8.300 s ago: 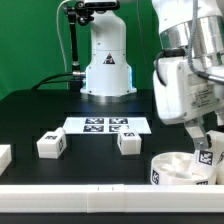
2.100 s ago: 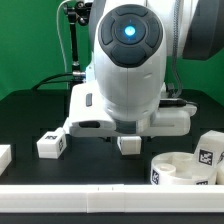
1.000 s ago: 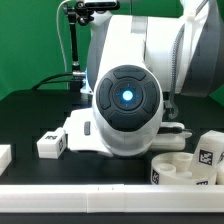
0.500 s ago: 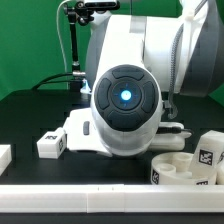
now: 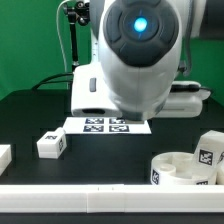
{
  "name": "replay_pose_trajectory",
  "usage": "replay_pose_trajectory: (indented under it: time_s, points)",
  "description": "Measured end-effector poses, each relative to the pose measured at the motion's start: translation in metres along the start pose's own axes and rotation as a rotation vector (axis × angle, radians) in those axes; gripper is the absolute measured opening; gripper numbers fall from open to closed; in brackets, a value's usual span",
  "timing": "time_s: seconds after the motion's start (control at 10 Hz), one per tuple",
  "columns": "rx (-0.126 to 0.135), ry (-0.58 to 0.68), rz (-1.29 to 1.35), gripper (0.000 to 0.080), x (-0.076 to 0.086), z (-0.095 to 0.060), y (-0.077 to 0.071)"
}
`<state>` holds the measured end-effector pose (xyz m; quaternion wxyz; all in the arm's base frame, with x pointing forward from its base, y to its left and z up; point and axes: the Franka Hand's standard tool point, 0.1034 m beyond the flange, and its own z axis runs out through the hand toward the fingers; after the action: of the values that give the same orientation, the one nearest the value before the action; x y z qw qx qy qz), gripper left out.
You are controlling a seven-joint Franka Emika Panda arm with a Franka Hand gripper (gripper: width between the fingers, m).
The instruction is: Assemble stool
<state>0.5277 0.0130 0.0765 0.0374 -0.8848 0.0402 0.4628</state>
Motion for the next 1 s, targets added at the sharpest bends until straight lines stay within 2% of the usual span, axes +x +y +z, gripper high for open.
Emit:
replay_pose_trajectory:
  time_s: [0.1, 0.4, 0.5, 0.6, 1.0]
  points:
    - [0.001, 0.006, 0.005, 0.0337, 0.004, 0.004, 0.003]
    - [0.002, 0.034, 0.007, 0.0337, 0.010, 0.003, 0.005]
    - [-0.002, 0.133, 0.004, 0.0337, 0.023, -0.007, 0.004]
    - [0.003, 0.200, 0.002, 0.0337, 0.021, -0.017, 0.002]
    - [0.018, 0.458, -0.011, 0.0337, 0.011, -0.076, -0.002]
